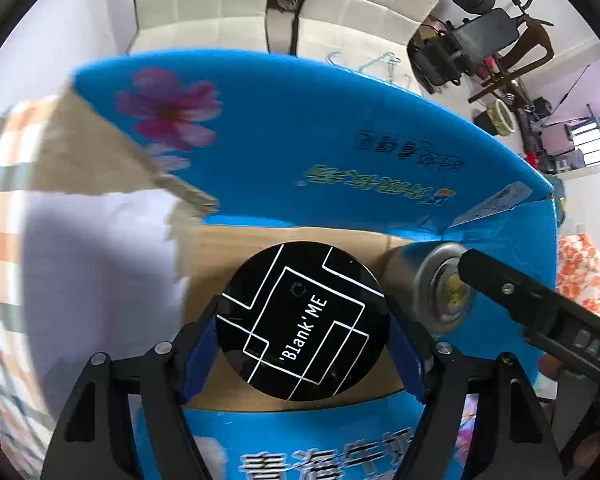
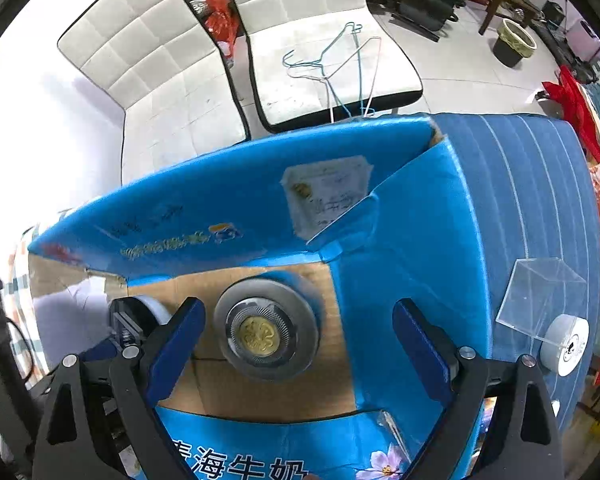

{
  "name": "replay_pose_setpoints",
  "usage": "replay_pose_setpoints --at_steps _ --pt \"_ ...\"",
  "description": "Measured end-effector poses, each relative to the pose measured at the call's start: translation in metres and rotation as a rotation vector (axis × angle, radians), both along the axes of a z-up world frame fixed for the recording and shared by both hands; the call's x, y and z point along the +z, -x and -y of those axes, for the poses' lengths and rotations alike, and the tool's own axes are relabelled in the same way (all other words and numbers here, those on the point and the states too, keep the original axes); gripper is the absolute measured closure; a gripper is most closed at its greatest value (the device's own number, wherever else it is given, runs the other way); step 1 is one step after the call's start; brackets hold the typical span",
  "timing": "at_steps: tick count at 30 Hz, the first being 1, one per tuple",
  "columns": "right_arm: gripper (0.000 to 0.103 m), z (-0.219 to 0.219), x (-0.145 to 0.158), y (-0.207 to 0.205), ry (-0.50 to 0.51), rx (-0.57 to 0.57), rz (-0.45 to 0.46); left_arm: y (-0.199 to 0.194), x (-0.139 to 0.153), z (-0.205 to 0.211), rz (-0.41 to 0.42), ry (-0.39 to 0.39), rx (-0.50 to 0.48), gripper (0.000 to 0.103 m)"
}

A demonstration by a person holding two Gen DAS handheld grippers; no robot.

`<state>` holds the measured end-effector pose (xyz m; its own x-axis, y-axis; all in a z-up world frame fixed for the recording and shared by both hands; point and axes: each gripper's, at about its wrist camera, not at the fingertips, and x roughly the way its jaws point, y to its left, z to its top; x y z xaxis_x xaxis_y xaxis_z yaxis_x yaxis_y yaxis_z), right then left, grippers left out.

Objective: Organize rigid objects
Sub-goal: 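Carry both tins into the blue box and open both tools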

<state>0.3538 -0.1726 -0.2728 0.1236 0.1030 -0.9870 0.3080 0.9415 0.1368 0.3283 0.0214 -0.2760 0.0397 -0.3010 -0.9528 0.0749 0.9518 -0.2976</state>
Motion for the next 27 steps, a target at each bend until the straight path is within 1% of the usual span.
replay_pose_setpoints --at_steps 2,6,8,11,15,18,19,21,23,25,27 --pt "0.006 0.005 0.001 -0.002 0.003 -0.006 0.005 -0.004 -0.005 0.007 -0.01 0.018 -0.006 0.029" --pt "0.006 -0.002 -0.003 0.002 0.006 -0.008 -0.002 -0.014 -0.021 0.021 -0.037 0.013 -0.029 0.029" --pt "0.006 -0.007 -0.009 0.0 0.006 -0.01 -0.006 -0.017 -0.027 0.027 -0.064 0.014 -0.038 0.029" --pt "0.006 -0.011 -0.012 -0.001 0.008 -0.001 0.002 -0.021 -0.029 0.024 -0.077 0.014 -0.03 0.029" --pt "0.006 -0.011 -0.009 0.003 0.001 0.009 0.015 -0.022 -0.023 0.02 -0.091 0.024 -0.023 0.028" --pt "0.006 -0.009 -0.006 0.007 -0.013 0.006 0.017 -0.024 -0.017 0.015 -0.083 0.013 -0.023 0.013" --pt "0.006 -0.009 -0.005 0.009 -0.02 0.006 0.018 -0.023 -0.014 0.013 -0.077 -0.001 -0.027 0.008" --pt "0.006 -0.009 0.001 0.014 -0.017 0.02 0.029 -0.022 -0.008 0.011 -0.069 -0.023 -0.034 0.004" --pt "0.006 -0.009 0.007 0.021 -0.009 0.042 0.044 -0.018 0.002 0.007 -0.045 -0.057 -0.035 0.003" --pt "0.0 -0.011 0.016 0.033 0.014 0.069 0.061 -0.01 0.018 -0.001 -0.017 -0.081 -0.035 0.003" --pt "0.0 -0.017 0.024 0.05 0.043 0.11 0.086 -0.002 0.03 -0.008 0.016 -0.108 -0.031 0.003"
